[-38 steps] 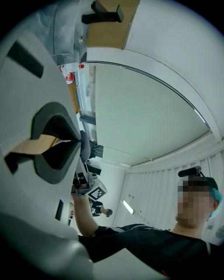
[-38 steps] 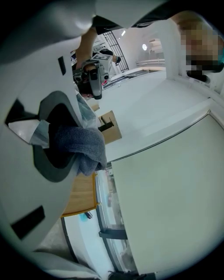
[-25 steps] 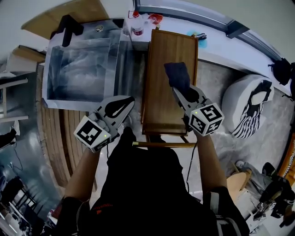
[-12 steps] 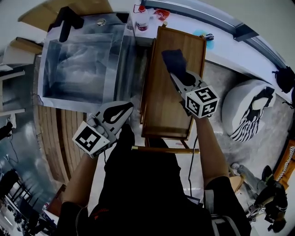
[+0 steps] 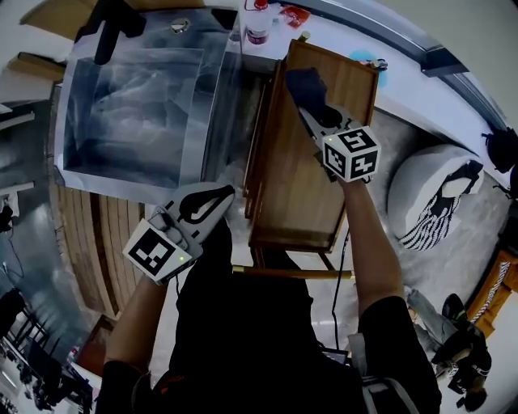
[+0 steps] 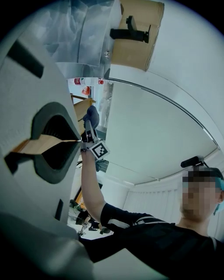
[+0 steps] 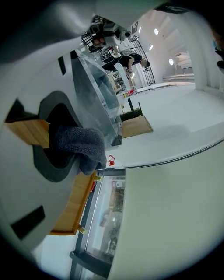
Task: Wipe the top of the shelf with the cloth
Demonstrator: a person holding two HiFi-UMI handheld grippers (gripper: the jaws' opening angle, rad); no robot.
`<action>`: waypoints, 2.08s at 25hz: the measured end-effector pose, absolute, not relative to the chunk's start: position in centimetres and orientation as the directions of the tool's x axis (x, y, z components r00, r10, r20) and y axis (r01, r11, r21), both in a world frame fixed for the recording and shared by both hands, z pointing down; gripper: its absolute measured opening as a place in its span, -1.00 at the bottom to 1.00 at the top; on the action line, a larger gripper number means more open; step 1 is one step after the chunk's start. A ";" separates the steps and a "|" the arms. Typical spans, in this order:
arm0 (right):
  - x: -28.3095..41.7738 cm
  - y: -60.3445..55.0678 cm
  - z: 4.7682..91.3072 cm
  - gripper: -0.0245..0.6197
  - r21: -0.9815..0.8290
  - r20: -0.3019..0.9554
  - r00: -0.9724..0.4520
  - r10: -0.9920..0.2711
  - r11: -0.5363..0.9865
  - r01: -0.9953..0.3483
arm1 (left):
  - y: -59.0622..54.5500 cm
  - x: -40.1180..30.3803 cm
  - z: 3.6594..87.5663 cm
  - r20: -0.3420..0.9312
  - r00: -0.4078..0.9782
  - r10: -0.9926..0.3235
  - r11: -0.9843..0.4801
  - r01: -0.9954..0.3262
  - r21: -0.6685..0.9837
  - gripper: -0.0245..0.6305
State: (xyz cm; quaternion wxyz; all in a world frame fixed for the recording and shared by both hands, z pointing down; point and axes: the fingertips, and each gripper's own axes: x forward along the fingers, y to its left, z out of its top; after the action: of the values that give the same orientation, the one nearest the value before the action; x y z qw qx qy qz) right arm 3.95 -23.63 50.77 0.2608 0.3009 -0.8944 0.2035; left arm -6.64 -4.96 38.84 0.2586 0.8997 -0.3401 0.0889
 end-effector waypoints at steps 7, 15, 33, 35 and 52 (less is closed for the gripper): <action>3.7 -28.2 54.5 -0.65 -0.158 0.631 -0.631 -0.451 0.722 -0.673 | -4.9 -7.1 40.2 0.346 0.757 -0.554 -0.632 -0.653 0.417 -0.84; 2.2 -31.7 58.3 -0.65 -0.116 0.680 -0.586 -0.441 0.724 -0.680 | -4.7 -8.1 41.3 0.344 0.752 -0.562 -0.614 -0.658 0.436 -0.84; 1.4 -34.9 61.1 -0.65 -0.047 0.744 -0.510 -0.432 0.728 -0.685 | -3.2 -9.5 42.7 0.365 0.741 -0.563 -0.579 -0.669 0.466 -0.84; 1.5 -34.0 61.2 -0.65 -0.047 0.750 -0.510 -0.421 0.735 -0.676 | -3.3 -9.3 42.6 0.362 0.746 -0.558 -0.584 -0.664 0.467 -0.84; 1.8 -24.7 62.1 -0.65 -0.052 0.780 -0.513 -0.358 0.780 -0.624 | -1.6 -8.5 41.9 0.336 0.792 -0.510 -0.641 -0.611 0.465 -0.84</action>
State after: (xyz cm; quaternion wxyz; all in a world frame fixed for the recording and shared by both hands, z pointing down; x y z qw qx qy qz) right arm 1.83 -24.69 62.15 0.4012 0.2875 -0.8538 0.1654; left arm -8.50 -1.57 41.94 0.2881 0.9016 -0.3109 0.0871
